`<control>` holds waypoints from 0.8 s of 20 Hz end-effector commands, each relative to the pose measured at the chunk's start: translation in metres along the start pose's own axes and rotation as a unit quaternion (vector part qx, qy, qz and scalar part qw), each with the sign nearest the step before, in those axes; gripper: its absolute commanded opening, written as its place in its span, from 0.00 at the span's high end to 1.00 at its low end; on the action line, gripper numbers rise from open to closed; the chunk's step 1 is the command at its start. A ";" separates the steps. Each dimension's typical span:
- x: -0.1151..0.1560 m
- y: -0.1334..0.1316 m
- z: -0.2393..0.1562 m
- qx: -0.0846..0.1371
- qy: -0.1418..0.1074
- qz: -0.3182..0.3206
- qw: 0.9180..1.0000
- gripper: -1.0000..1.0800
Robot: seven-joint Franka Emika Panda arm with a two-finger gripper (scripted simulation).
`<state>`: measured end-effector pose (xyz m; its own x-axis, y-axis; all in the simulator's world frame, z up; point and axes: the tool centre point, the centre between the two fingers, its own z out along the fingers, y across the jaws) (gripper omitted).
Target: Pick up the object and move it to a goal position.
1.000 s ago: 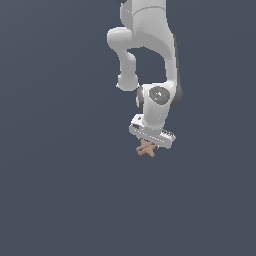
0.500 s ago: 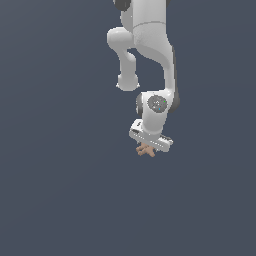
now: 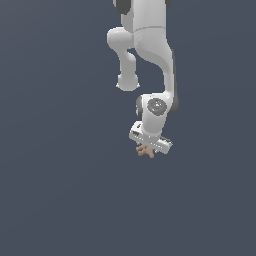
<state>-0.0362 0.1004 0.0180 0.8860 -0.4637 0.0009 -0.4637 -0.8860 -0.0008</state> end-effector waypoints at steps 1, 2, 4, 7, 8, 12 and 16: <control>0.000 0.000 0.001 0.000 -0.001 0.000 1.000 1.00; 0.000 0.000 0.001 0.000 -0.001 0.000 1.000 1.00; 0.000 0.000 0.001 0.000 -0.001 0.000 1.000 1.00; 0.001 0.000 -0.001 0.001 0.001 0.000 1.000 1.00; 0.001 0.000 -0.001 0.001 0.001 -0.001 1.000 1.00; 0.006 0.002 -0.006 0.006 0.005 -0.006 1.000 1.00; 0.014 0.007 -0.014 0.016 0.014 -0.017 1.000 1.00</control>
<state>-0.0292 0.0913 0.0287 0.8973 -0.4410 0.0219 -0.4405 -0.8974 -0.0245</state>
